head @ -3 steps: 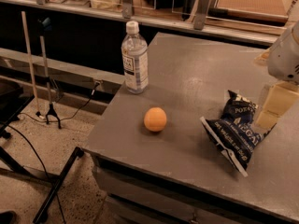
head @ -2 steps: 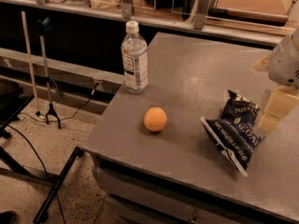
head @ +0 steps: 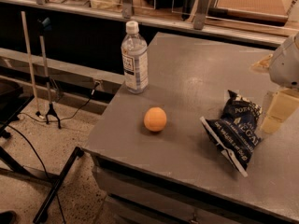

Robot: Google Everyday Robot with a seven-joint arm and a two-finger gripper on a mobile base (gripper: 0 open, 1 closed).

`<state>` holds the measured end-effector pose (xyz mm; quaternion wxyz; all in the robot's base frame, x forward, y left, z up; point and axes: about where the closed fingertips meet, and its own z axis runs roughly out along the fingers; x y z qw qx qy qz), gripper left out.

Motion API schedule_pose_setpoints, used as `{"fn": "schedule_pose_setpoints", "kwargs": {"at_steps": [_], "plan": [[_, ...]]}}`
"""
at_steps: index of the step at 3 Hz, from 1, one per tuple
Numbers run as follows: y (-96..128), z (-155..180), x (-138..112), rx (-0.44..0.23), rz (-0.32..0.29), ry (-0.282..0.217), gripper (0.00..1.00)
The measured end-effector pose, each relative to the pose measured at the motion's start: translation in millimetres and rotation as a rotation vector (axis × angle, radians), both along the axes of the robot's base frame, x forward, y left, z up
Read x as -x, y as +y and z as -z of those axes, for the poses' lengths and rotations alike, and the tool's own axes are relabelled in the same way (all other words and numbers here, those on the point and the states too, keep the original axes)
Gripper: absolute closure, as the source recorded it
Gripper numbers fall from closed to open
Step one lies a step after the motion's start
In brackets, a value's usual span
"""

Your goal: Pick blue chip bag

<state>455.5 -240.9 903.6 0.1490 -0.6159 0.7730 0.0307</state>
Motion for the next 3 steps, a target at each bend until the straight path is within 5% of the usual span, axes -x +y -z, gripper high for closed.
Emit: {"fn": "schedule_pose_setpoints", "kwargs": {"at_steps": [1,3], "plan": [[-1.4,2.9,9.3,-0.116,-0.165,-0.06,0.0],[1.1,4.5,9.7,-0.122,-0.246,-0.094,0.0]]}}
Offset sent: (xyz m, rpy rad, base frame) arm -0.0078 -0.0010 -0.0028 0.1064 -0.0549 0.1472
